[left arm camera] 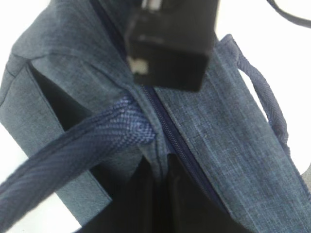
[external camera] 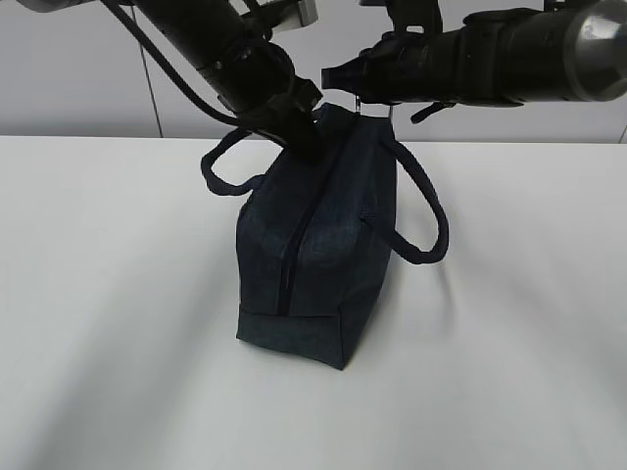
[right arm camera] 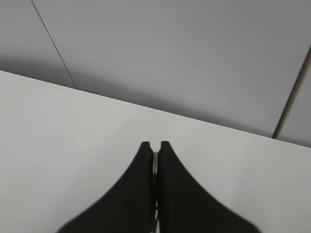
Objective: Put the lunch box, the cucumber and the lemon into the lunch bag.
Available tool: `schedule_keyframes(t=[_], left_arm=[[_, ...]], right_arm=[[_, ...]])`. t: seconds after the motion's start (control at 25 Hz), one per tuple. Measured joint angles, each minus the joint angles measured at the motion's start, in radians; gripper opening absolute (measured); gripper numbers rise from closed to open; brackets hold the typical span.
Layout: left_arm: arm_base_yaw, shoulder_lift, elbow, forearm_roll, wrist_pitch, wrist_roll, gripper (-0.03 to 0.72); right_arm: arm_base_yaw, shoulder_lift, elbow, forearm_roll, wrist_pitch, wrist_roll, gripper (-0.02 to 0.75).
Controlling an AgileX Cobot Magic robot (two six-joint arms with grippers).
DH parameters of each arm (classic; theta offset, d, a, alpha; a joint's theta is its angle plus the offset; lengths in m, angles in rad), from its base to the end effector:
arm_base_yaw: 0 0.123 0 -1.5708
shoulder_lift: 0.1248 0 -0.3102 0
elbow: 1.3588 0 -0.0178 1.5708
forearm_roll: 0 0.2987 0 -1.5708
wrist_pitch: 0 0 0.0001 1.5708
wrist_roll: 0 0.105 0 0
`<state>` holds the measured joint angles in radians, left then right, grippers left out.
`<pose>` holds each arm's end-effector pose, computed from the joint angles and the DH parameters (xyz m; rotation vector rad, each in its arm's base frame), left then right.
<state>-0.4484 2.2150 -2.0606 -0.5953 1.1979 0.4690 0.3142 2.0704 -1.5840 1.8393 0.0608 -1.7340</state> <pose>0.4697 -0.2868 0.2602 1.0380 2.5175 -0.8186 0.5313 0.1792 0.2358 -0.2434 1.9529 0.3333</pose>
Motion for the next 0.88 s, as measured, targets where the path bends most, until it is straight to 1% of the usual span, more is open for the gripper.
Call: schedule_keyframes(t=[0.28, 0.52, 0.88], left_arm=[[0.000, -0.001, 0.000, 0.015, 0.002, 0.000, -0.008], [0.000, -0.001, 0.000, 0.043, 0.011, 0.000, -0.009], [0.000, -0.001, 0.000, 0.047, 0.013, 0.000, -0.009]], right_arm=[[0.000, -0.013, 0.006, -0.002, 0.000, 0.057, 0.000], [0.000, -0.023, 0.061, -0.002, 0.043, 0.147, 0.000], [0.000, -0.028, 0.070, -0.004, 0.059, 0.165, 0.000]])
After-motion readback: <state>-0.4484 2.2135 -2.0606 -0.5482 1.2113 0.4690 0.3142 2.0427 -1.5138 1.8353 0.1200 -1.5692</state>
